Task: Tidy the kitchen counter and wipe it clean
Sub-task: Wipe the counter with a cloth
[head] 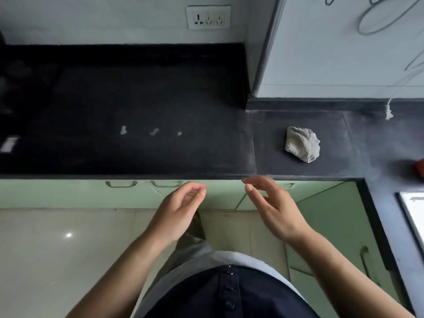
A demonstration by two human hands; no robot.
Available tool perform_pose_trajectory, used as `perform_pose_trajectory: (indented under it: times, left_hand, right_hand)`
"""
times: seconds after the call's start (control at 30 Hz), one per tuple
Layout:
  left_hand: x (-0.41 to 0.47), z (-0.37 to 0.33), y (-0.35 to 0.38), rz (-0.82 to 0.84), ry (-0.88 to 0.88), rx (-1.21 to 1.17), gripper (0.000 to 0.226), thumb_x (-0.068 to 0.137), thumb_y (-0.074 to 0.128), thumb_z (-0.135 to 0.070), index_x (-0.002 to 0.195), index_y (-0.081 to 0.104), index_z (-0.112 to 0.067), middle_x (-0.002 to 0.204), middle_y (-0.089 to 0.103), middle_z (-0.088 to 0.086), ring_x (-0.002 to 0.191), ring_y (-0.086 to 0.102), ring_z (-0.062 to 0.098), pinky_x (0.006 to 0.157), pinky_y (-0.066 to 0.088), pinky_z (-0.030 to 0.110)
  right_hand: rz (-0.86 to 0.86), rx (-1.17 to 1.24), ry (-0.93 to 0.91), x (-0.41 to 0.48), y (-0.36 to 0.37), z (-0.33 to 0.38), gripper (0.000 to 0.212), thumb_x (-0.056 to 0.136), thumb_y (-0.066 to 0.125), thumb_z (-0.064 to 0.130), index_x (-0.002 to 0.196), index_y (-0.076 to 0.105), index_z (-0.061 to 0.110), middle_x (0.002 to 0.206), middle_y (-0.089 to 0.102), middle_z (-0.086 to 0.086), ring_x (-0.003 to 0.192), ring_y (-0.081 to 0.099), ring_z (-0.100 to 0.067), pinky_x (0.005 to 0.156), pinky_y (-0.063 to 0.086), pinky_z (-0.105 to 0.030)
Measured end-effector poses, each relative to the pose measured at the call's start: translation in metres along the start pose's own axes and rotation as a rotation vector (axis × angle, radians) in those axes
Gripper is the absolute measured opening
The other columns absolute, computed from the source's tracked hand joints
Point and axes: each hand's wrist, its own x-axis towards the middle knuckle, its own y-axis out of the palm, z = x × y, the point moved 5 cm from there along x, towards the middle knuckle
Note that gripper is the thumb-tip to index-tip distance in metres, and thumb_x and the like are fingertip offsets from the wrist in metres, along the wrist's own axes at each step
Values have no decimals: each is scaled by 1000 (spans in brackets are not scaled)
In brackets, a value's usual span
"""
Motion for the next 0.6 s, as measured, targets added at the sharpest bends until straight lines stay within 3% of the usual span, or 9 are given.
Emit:
perform_pose_trajectory:
  times: [0.17, 0.3, 0.37, 0.47, 0.6]
  left_hand:
    - [99, -25, -16, 144, 49, 33, 14, 93, 51, -27, 96, 64, -31, 98, 68, -12, 94, 62, 0, 86, 46, 20]
    - [167, -40, -5, 239, 103, 136, 14, 91, 53, -32, 98, 64, -30, 97, 67, -12, 93, 60, 0, 81, 45, 14]
    - [189, -43, 10, 294, 127, 208, 14, 91, 53, -29, 101, 64, -27, 97, 65, -14, 90, 58, -3, 76, 44, 9]
    - [216, -43, 34, 355, 158, 305, 14, 90, 54, -27, 101, 63, -25, 99, 64, -9, 92, 59, 4, 78, 46, 16]
    - [246, -36, 63, 332, 253, 633, 27, 89, 53, -33, 112, 59, -21, 119, 56, -4, 107, 54, 14, 89, 45, 30]
  right_hand:
    - [-138, 9, 33, 74, 0, 5, 14, 89, 50, 39, 96, 60, 31, 101, 61, 11, 90, 57, 3, 77, 45, -13]
    - [-238, -59, 79, 113, -13, -7, 26, 90, 51, 40, 105, 61, 22, 108, 60, 6, 97, 59, -9, 87, 50, -34]
    - [-286, -135, 112, 124, -26, -17, 29, 90, 52, 39, 110, 59, 18, 110, 59, 5, 102, 58, -13, 90, 47, -31]
    - [-332, -283, 168, 140, -51, -34, 33, 90, 54, 34, 114, 58, 12, 115, 58, -2, 107, 54, -18, 89, 37, -23]
    - [-343, -433, 252, 163, -85, -74, 36, 90, 53, 35, 119, 56, 13, 127, 52, -7, 121, 42, -23, 95, 27, -26]
